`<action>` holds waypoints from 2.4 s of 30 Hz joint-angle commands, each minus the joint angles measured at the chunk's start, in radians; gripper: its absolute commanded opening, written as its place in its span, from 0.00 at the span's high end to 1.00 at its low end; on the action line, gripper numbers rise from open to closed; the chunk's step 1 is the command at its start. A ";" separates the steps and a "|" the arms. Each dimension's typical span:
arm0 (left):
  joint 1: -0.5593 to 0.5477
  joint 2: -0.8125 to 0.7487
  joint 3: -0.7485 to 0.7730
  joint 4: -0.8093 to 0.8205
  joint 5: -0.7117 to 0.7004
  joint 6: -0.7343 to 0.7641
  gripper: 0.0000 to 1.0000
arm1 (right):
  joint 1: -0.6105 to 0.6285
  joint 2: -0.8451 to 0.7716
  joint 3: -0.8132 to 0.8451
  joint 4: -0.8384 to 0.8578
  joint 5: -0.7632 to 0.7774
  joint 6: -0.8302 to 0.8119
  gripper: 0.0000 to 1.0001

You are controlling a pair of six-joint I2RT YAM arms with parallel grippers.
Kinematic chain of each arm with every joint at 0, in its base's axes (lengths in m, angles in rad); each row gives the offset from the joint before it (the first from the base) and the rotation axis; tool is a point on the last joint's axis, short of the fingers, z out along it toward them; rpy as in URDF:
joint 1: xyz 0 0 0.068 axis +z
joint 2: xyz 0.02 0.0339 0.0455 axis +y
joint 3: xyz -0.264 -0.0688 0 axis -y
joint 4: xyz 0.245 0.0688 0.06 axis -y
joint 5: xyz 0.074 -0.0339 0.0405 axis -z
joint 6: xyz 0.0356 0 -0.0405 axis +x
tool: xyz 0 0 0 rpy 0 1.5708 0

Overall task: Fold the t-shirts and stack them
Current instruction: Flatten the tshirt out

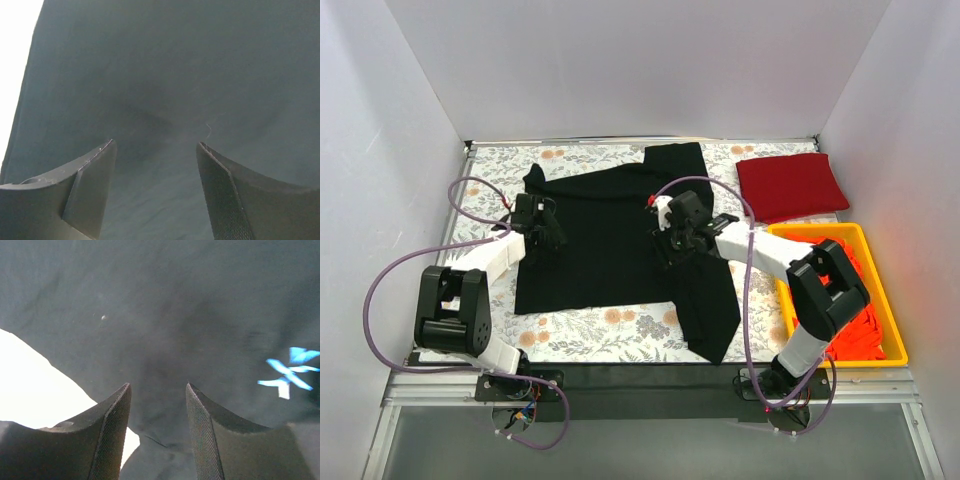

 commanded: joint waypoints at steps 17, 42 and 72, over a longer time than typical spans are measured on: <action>0.198 0.027 -0.147 -0.113 -0.132 -0.010 0.42 | 0.372 0.287 0.134 -0.097 -0.087 0.003 0.56; -0.170 -0.162 -0.051 -0.150 -0.049 -0.087 0.25 | -0.305 0.060 0.184 -0.097 0.011 0.094 0.53; -0.170 0.034 -0.114 -0.092 -0.057 -0.067 0.33 | -0.488 0.430 0.481 -0.009 0.095 0.014 0.98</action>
